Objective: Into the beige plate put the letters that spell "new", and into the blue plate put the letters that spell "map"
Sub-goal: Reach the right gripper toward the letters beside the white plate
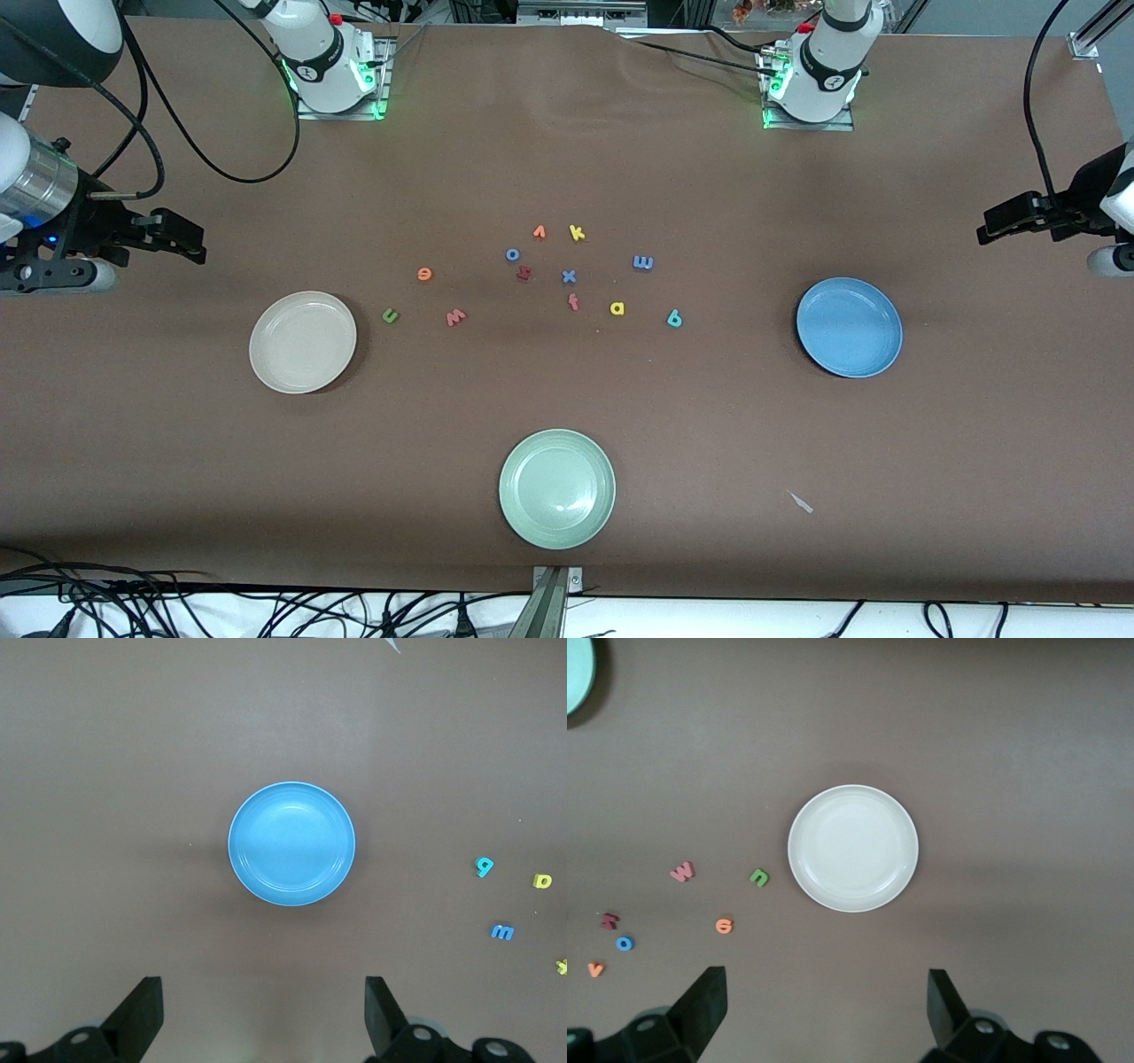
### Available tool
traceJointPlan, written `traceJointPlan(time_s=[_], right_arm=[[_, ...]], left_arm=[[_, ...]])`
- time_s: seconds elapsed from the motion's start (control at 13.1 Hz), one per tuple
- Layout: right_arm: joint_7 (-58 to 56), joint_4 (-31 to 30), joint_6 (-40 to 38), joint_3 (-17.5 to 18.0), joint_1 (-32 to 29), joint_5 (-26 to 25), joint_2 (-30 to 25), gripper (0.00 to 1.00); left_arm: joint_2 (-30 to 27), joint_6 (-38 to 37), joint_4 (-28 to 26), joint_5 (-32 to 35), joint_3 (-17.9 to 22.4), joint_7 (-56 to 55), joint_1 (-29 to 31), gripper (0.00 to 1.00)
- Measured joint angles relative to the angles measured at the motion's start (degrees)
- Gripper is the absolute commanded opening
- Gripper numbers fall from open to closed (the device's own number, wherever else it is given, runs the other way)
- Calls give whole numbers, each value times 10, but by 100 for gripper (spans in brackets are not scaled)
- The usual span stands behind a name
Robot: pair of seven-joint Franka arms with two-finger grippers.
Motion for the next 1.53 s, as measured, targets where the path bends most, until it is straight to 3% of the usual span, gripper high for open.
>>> traceJointPlan(time_s=[0.31,1.07,1.53], right_arm=[[0,0,44,1,1,28,12,100],[-2,-8,85,2,64,16,95,100],[-3,-98,266,13,65,17,156,100]], left_arm=[[0,0,0,0,0,0,0,100],[0,0,0,0,0,0,0,100],[0,-2,-1,0,-1,-11,-1,100]])
